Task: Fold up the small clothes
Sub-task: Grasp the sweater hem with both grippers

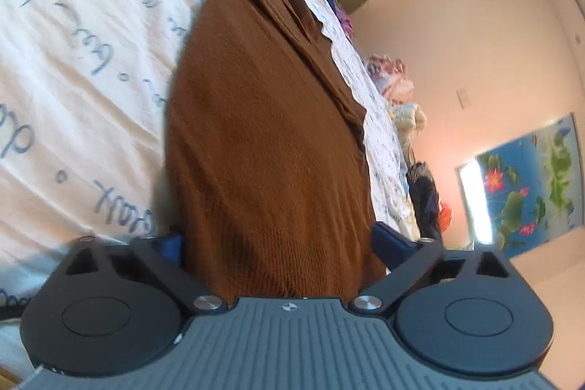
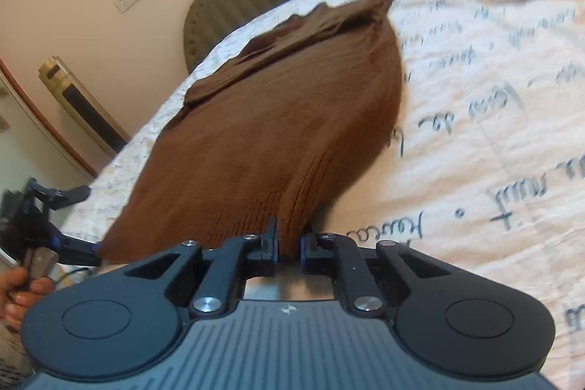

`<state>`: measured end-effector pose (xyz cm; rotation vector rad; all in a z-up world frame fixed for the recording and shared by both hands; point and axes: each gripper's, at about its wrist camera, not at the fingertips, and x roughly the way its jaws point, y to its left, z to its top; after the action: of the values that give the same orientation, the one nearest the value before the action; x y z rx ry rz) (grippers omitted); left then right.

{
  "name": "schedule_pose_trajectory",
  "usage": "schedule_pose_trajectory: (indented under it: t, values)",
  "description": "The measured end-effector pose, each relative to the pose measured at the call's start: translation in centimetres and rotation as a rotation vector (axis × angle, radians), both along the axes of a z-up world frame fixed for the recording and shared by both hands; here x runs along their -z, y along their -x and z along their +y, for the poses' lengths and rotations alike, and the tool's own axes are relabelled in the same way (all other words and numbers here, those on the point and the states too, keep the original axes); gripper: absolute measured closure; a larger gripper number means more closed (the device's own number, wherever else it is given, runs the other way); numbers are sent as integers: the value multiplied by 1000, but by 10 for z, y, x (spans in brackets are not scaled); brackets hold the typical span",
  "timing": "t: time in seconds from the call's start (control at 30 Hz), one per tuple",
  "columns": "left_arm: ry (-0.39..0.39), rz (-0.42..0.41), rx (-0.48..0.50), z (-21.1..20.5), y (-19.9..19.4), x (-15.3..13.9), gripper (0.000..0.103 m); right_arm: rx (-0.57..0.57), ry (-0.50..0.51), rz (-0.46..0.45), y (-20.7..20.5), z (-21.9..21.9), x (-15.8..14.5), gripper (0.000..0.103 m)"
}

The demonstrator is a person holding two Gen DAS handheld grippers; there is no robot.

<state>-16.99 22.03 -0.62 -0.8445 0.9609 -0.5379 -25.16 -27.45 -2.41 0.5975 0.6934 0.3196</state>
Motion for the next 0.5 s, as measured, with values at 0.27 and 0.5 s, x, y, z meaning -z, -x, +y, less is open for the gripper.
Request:
schedule_pose_trajectory:
  t: [0.27, 0.5]
  values:
    - [55, 15, -21, 7, -7, 19, 99, -38, 86, -64, -1, 3, -20, 95]
    - [124, -104, -52, 3, -56, -14, 99, -69, 67, -164, -48, -20, -64, 95]
